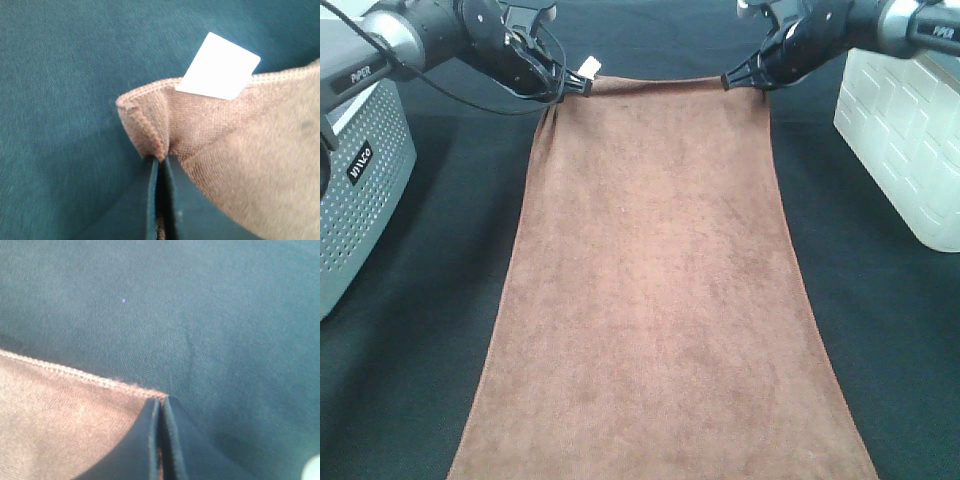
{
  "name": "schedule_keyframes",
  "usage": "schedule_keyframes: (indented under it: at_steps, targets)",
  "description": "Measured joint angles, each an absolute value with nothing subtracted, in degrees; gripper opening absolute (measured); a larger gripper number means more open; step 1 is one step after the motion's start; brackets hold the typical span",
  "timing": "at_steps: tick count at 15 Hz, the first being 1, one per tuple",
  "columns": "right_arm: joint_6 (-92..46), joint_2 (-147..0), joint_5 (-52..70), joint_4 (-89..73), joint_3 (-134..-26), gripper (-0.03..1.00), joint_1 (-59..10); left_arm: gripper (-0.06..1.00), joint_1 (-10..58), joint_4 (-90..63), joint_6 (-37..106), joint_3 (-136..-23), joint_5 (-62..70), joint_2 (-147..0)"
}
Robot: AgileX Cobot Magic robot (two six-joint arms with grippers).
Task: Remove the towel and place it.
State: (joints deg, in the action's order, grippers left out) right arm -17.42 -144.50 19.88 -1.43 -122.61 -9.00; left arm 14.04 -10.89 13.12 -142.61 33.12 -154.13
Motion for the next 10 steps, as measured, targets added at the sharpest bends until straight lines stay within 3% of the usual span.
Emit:
schedule_keyframes:
  at_steps: [10]
  targets:
    - [-17.4,-150.0,13.4,-5.6,-122.6,0.00,-9.0,0.01,14.0,-11.6,13.5,-142.6,23.8,-160.5]
